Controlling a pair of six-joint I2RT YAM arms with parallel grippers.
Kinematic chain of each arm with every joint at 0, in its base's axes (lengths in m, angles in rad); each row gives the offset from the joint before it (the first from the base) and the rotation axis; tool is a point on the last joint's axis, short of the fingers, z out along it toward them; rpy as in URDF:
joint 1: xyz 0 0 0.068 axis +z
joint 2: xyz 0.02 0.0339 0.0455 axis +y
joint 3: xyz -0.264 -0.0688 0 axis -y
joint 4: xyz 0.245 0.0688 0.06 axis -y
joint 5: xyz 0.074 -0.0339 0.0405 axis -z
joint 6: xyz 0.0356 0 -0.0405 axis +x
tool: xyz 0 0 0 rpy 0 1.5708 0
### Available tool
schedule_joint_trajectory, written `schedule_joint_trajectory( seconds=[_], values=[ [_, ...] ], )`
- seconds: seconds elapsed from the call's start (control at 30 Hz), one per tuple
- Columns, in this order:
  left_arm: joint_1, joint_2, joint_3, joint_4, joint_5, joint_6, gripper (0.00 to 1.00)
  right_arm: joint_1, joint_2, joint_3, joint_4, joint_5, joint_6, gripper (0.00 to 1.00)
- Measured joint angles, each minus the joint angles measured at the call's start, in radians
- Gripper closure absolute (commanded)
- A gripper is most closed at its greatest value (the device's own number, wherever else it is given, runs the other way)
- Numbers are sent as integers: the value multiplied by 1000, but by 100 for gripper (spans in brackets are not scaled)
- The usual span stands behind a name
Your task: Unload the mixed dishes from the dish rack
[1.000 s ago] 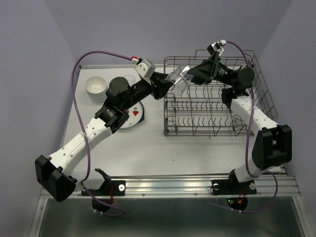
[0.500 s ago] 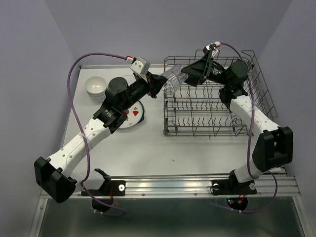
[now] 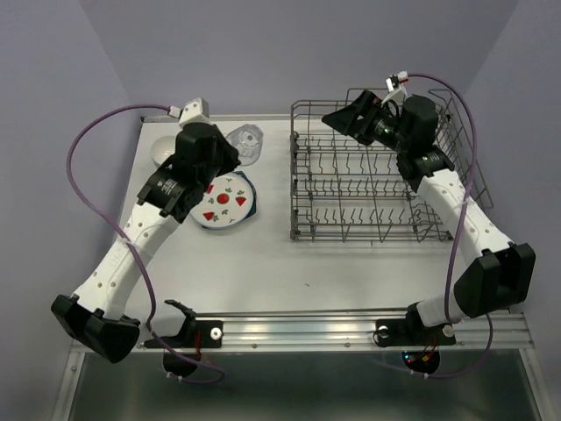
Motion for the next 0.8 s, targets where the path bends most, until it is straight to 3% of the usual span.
schedule_joint_trajectory(
  seconds=[0.27, 0.53, 0.8],
  values=[
    [437, 23, -145, -276, 3, -115, 100, 0, -41, 13, -142, 220, -154, 0],
    [732, 43, -246, -338, 48, -115, 100, 0, -42, 47, -208, 330, -214, 0],
    [840, 248, -264, -314, 97, -91, 100, 0, -41, 64, -254, 425, -261, 0]
  ],
)
